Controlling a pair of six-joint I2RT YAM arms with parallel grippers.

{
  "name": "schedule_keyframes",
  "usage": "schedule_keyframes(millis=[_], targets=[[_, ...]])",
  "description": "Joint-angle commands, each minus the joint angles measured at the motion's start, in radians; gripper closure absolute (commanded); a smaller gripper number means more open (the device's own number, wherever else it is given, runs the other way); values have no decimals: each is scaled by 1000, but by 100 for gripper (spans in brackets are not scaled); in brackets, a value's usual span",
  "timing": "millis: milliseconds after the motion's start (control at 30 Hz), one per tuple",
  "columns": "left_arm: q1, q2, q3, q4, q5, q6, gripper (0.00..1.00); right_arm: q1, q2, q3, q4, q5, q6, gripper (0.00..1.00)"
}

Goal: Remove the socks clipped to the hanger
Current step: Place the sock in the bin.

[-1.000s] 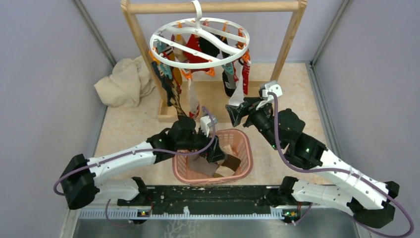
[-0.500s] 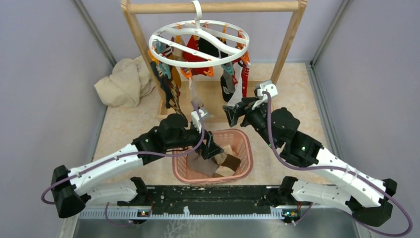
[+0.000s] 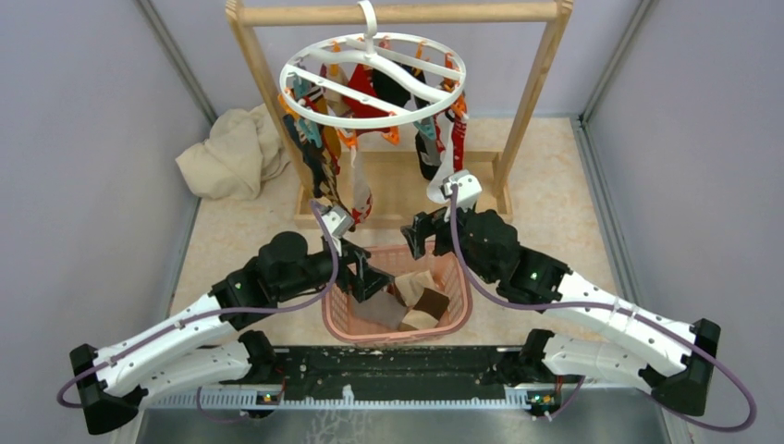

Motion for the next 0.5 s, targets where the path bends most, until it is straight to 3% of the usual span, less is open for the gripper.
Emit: schedule_keyframes(millis=[0, 467], targets=[[-8, -61, -39, 17, -116, -40, 1, 6, -6, -4, 30, -41, 39, 11], [-8, -48, 35, -5, -148, 22, 1, 4, 22, 18, -39, -141, 68, 11]])
